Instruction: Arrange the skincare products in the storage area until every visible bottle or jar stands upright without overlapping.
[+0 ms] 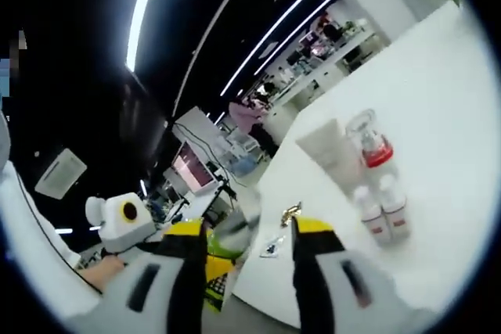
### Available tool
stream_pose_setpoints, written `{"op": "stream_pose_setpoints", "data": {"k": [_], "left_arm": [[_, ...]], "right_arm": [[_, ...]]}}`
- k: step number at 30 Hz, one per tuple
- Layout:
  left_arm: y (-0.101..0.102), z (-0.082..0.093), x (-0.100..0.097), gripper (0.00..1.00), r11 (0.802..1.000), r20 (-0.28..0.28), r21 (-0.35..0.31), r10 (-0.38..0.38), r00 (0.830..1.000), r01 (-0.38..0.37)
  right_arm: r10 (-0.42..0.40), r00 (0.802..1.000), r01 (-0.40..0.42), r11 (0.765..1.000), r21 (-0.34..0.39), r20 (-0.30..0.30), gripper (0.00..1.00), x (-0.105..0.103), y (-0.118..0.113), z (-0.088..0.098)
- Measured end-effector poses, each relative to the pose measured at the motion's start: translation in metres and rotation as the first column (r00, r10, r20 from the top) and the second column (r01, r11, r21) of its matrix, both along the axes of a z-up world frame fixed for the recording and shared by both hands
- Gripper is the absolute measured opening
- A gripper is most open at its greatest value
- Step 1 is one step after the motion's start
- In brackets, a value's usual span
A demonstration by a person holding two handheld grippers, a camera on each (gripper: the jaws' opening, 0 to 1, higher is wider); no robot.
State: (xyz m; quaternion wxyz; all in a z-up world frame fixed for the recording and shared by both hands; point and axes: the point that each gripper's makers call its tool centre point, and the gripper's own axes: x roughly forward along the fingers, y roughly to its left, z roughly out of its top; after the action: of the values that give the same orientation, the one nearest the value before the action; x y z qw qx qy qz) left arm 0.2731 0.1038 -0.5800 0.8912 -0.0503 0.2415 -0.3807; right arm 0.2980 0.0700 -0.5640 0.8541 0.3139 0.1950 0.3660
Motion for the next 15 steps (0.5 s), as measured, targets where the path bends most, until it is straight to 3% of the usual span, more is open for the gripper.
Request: {"op": "stream_pose_setpoints", "data": {"k": [5, 9, 15], "left_arm": [[0.000, -0.002, -0.003, 0.17, 1.000, -0.005, -0.002, -0.007, 1.000, 0.007], [-0.001, -0.002, -0.006, 0.17, 1.000, 0.001, 0.011, -0.014, 1.000, 0.014], [-0.001, -0.002, -0.010, 0.24, 1.000, 0.009, 0.012, -0.029, 1.000, 0.029]], "right_arm": [[-0.013, 0.999, 0.015, 0.999, 0.051, -0.035, 0.23, -0.002, -0.003, 0.000], [0.000, 1.000, 0.001, 0.998, 0.062, -0.019, 0.12, -0.007, 0.001, 0.004], [0.024, 1.000, -0.026, 0.995, 0.101, 0.014, 0.06, -0.013, 0.003, 0.016]]}}
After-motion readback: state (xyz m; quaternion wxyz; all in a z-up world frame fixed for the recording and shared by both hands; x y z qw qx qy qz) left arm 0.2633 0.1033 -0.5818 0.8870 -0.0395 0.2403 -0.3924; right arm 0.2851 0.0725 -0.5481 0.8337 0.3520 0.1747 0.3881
